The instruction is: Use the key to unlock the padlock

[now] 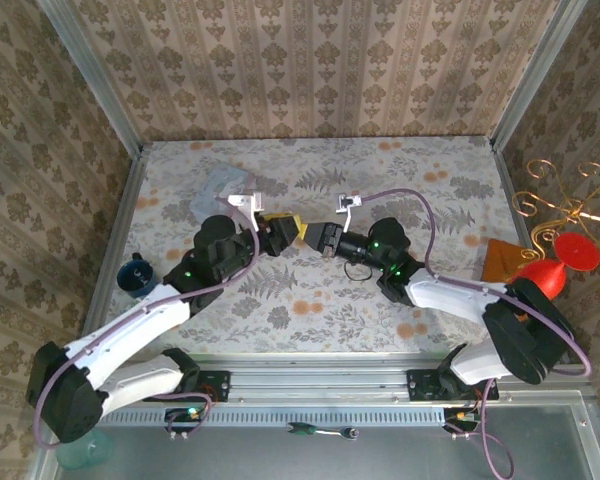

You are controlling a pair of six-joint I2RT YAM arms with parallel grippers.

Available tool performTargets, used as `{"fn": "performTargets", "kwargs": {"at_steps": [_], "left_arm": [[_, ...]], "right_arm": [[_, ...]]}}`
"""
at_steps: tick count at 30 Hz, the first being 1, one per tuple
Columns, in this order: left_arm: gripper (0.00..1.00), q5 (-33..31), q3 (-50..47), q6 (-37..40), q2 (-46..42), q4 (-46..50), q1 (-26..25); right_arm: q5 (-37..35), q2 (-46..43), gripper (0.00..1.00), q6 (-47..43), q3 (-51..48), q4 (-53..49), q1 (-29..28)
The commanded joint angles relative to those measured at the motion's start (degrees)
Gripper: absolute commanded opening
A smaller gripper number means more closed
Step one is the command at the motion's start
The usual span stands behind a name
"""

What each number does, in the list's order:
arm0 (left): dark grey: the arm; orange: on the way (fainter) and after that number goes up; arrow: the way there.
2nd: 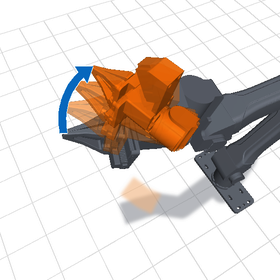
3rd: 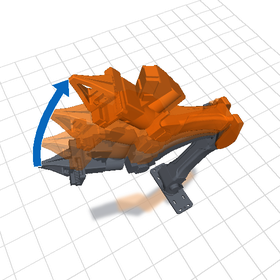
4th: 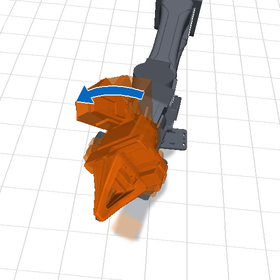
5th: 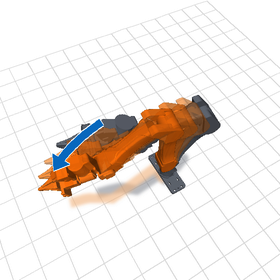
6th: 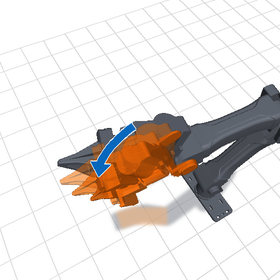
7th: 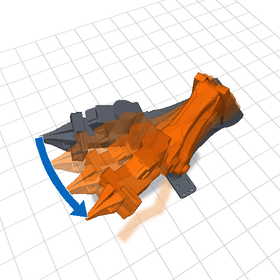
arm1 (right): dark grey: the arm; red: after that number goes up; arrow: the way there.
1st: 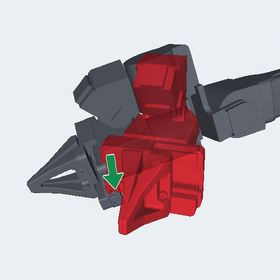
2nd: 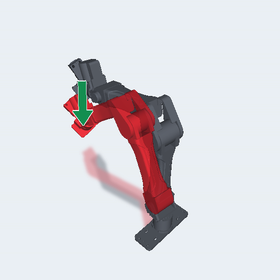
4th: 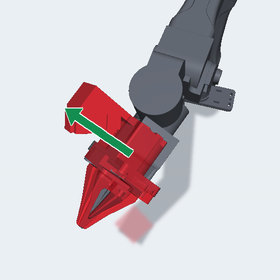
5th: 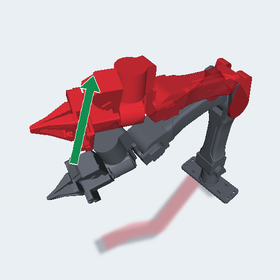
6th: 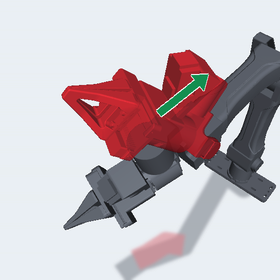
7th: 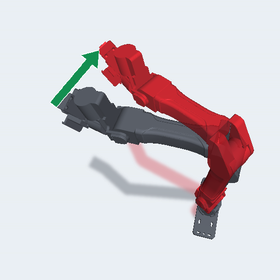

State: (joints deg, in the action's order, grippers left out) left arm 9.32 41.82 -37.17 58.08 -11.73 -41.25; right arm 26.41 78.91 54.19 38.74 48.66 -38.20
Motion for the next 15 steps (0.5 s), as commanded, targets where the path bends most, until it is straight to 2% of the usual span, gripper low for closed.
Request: {"fn": "performTargets", "kwargs": {"at_steps": [1,3,6,15], "left_arm": [[0.43,6.54,2.16,4.9,-2.21,8.98,5.45],[0.43,14.05,1.62,2.68,-1.52,7.51,9.08],[0.43,19.09,1.59,1.92,-0.79,5.69,10.58],[0.57,22.1,-1.48,-0.89,-0.65,-3.33,8.58]], "right_arm": [[2.82,-4.63,0.0,-14.1,3.36,-16.81,-0.31],[4.93,-5.16,0.0,-17.18,4.43,-20.07,-0.38],[9.09,-4.65,0.0,-18.92,5.44,-21.15,-0.3],[7.96,-4.38,0.0,-19.8,5.88,-21.98,-0.23]]}}
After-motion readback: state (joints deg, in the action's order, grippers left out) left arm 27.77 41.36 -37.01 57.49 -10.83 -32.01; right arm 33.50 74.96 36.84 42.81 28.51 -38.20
